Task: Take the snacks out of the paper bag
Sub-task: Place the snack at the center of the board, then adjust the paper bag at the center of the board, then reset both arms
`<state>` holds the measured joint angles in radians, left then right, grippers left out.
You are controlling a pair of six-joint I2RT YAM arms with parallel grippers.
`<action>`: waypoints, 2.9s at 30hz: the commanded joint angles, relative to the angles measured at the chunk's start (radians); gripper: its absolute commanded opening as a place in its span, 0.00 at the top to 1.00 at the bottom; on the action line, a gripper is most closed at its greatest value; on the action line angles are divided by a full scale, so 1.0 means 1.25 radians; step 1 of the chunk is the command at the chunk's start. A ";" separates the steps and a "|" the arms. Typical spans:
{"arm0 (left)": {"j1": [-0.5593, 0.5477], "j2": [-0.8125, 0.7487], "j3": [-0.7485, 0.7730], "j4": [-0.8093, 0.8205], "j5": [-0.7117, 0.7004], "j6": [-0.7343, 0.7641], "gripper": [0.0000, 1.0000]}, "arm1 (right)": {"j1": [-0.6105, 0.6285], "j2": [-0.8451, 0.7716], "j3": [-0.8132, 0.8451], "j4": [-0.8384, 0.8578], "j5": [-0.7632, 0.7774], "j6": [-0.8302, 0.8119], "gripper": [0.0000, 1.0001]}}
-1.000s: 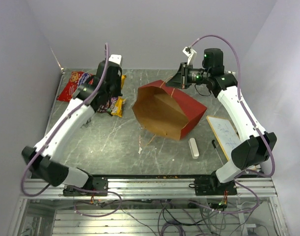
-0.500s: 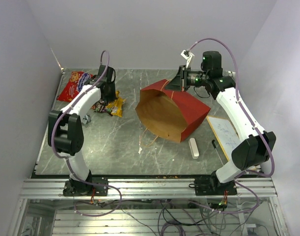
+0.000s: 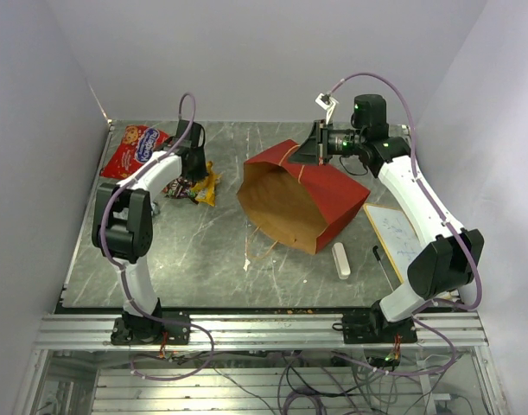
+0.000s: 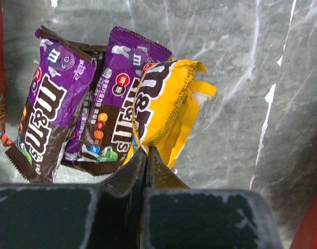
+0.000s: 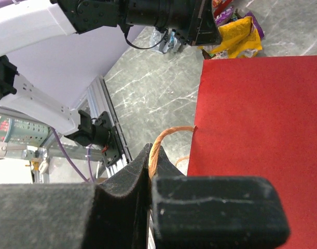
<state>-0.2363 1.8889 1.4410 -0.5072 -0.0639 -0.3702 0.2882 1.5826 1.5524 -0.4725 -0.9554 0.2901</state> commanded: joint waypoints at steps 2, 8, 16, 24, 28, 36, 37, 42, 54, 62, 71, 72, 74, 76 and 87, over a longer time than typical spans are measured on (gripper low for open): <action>0.018 0.018 -0.017 0.071 0.005 0.026 0.86 | -0.006 -0.019 -0.003 0.029 -0.015 0.010 1.00; 0.027 -0.011 -0.040 0.046 0.029 0.023 0.58 | -0.004 -0.024 -0.003 0.037 -0.022 0.029 1.00; 0.027 -0.158 -0.094 0.015 0.055 0.003 0.14 | 0.025 -0.005 -0.025 0.325 -0.130 0.279 1.00; 0.027 -0.341 -0.122 -0.061 0.024 -0.018 0.11 | -0.005 0.080 0.017 0.560 -0.074 0.536 1.00; 0.027 -0.432 -0.128 -0.110 0.033 -0.023 0.10 | -0.108 0.084 -0.046 0.617 -0.026 0.627 1.00; 0.027 -0.596 -0.108 -0.229 0.062 -0.029 0.08 | -0.256 0.148 -0.037 0.355 -0.030 0.416 1.00; 0.027 -0.609 -0.100 -0.244 0.070 -0.032 0.08 | -0.272 0.153 -0.030 0.330 -0.030 0.397 1.00; 0.027 -0.666 -0.090 -0.288 0.132 -0.062 0.08 | -0.301 0.187 0.062 0.151 -0.012 0.277 0.96; 0.027 -0.708 -0.075 -0.297 0.234 -0.073 0.08 | -0.297 0.207 0.309 -0.208 0.140 0.100 0.56; 0.025 -0.728 -0.060 -0.267 0.290 -0.081 0.02 | -0.269 0.117 0.398 -0.397 0.354 0.010 0.11; -0.103 -0.695 0.143 -0.327 0.234 0.110 0.00 | -0.079 -0.098 0.363 -0.498 0.656 0.023 0.00; -0.124 -0.688 0.177 -0.337 0.207 0.133 0.00 | -0.077 -0.139 0.335 -0.464 0.635 0.041 0.00; -0.144 -0.672 0.251 -0.366 0.149 0.156 0.00 | -0.076 -0.226 0.297 -0.419 0.595 0.072 0.00; -0.147 -0.668 0.307 -0.371 0.111 0.154 0.00 | -0.076 -0.296 0.286 -0.391 0.554 0.073 0.00; -0.147 -0.784 0.343 -0.236 -0.053 0.026 0.06 | -0.078 -0.561 0.226 -0.327 0.652 0.163 0.00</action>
<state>-0.4160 0.9565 1.8694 -0.8909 -0.0246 -0.2859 0.1917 0.8875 1.8523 -0.8970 -0.2214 0.4187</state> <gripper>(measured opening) 0.948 0.999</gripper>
